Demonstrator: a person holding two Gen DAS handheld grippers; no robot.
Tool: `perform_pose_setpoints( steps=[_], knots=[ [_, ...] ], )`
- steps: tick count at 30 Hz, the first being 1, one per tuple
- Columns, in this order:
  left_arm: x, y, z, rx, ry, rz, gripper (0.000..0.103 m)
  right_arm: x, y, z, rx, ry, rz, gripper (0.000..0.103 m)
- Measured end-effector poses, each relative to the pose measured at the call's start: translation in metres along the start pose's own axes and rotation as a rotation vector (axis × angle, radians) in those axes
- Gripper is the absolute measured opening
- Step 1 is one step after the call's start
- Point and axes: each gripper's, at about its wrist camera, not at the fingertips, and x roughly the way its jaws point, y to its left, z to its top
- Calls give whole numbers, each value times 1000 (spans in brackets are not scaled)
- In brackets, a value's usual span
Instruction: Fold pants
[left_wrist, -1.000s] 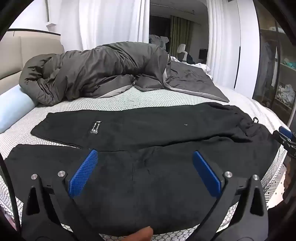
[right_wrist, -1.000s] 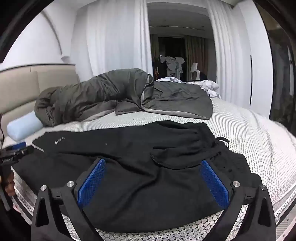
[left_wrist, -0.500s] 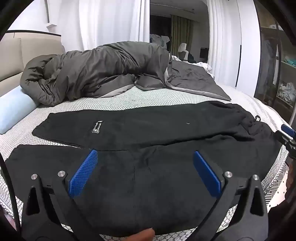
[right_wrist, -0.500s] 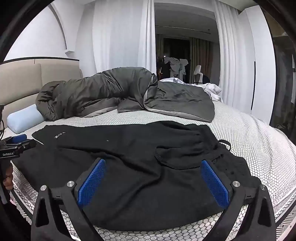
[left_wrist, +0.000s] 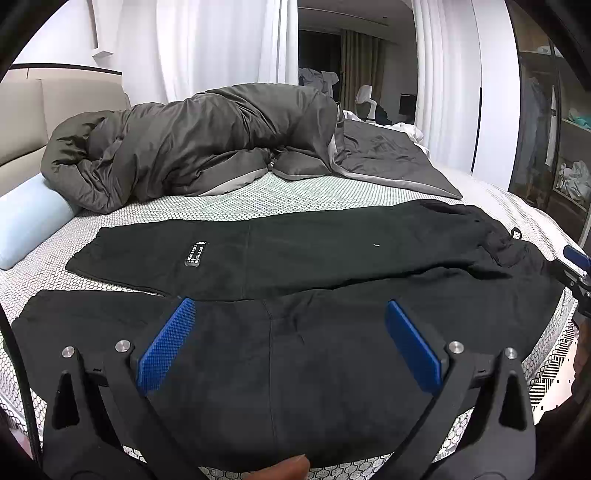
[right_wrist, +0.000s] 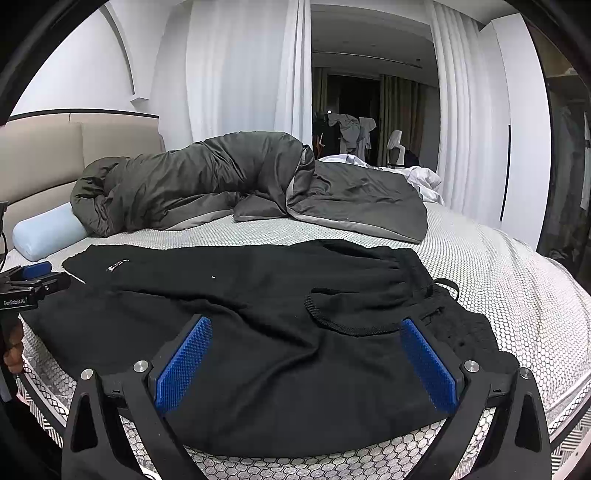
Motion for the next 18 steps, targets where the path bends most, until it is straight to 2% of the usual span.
perform_pose_setpoints(
  steps=[18],
  knots=[
    [-1, 0, 0, 3, -1, 5, 102, 1, 1, 0, -7, 4, -1, 103]
  ],
)
